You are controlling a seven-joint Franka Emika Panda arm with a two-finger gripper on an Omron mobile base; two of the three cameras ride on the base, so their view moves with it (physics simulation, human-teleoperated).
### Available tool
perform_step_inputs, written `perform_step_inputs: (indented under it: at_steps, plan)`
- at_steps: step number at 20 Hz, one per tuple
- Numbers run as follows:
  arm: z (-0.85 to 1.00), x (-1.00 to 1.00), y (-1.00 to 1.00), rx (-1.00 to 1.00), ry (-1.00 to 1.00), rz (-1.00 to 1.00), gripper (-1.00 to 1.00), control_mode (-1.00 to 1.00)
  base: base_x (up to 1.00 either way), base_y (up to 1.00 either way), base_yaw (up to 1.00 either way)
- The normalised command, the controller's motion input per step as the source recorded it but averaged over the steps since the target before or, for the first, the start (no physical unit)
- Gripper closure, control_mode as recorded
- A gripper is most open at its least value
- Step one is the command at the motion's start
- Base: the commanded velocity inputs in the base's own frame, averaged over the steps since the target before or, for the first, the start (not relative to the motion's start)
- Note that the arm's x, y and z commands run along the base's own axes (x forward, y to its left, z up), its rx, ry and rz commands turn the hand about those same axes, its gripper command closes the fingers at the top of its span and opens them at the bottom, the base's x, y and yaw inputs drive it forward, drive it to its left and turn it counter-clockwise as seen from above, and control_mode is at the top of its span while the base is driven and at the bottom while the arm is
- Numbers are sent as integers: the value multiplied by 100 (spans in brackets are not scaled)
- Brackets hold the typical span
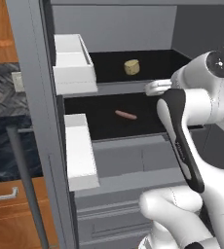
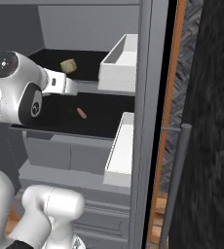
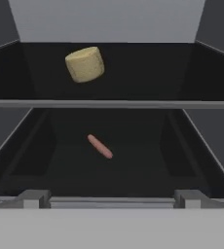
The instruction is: Retrieve the sausage and cheese from the fridge and place them on the cutting board on the counter.
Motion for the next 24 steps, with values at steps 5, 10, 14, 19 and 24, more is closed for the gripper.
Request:
perform_step_inputs:
  at_steps: [5,10,14,19,24]
  plan:
    - [0,0,0,0,0,0,-100,100,41,0,0]
    - [32,0,13,-2,0,0,-100,-100,0,0,0]
    - [45,8,38,-7,1,0,-100,-100,0,0,0]
    - [0,49,13,-2,8,4,-100,-100,0,0,0]
    - [-7,68,21,0,5,2,-100,-100,0,0,0]
